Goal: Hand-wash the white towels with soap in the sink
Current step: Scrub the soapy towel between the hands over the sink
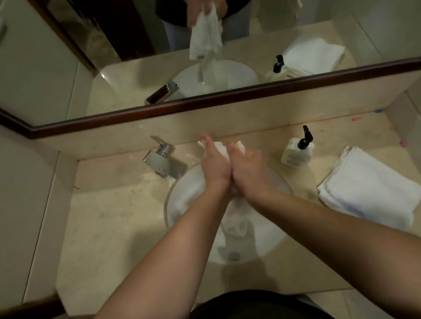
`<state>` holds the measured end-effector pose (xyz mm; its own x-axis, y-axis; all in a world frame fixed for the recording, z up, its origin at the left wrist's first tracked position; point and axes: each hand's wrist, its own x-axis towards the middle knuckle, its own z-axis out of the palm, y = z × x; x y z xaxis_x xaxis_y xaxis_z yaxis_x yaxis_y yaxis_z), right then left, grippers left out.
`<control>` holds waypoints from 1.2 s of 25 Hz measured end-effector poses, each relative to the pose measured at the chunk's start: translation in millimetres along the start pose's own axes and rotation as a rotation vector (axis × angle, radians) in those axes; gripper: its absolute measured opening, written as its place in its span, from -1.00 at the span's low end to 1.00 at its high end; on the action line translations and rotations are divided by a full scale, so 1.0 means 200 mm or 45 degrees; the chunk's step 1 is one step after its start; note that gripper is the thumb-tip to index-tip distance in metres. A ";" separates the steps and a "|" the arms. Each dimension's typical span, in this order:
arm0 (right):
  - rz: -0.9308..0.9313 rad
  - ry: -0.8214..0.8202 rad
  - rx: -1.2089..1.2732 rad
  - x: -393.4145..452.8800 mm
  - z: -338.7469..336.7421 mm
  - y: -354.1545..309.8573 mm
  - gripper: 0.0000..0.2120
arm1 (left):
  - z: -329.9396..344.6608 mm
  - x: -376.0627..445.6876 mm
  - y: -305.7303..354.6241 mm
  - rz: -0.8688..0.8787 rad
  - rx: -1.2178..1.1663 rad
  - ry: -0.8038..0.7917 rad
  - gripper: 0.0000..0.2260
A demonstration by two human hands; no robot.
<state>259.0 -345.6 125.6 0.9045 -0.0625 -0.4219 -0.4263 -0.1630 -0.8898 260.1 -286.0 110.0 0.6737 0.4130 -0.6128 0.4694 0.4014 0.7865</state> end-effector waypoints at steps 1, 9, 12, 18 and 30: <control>0.058 0.065 0.039 0.05 -0.02 -0.04 -0.65 | 0.02 -0.01 -0.03 0.056 0.083 -0.027 -0.34; 0.068 -0.001 -0.029 0.05 -0.08 -0.02 -0.64 | 0.06 -0.07 -0.05 -0.032 0.052 0.002 -0.40; 0.081 0.045 0.009 0.03 -0.08 -0.01 -0.67 | 0.08 -0.09 -0.06 -0.059 -0.022 0.079 -0.38; 0.210 0.088 0.057 0.07 -0.08 -0.03 -0.64 | 0.09 -0.14 -0.06 0.079 0.064 0.125 -0.43; 0.067 -0.053 -0.011 -0.12 -0.08 0.04 -0.62 | 0.01 -0.18 -0.05 -0.106 -0.032 0.160 -0.33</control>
<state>233.5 -360.4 130.7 0.8793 -0.0301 -0.4753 -0.4732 -0.1693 -0.8646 233.2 -305.9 124.5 0.5553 0.4761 -0.6819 0.5052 0.4582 0.7313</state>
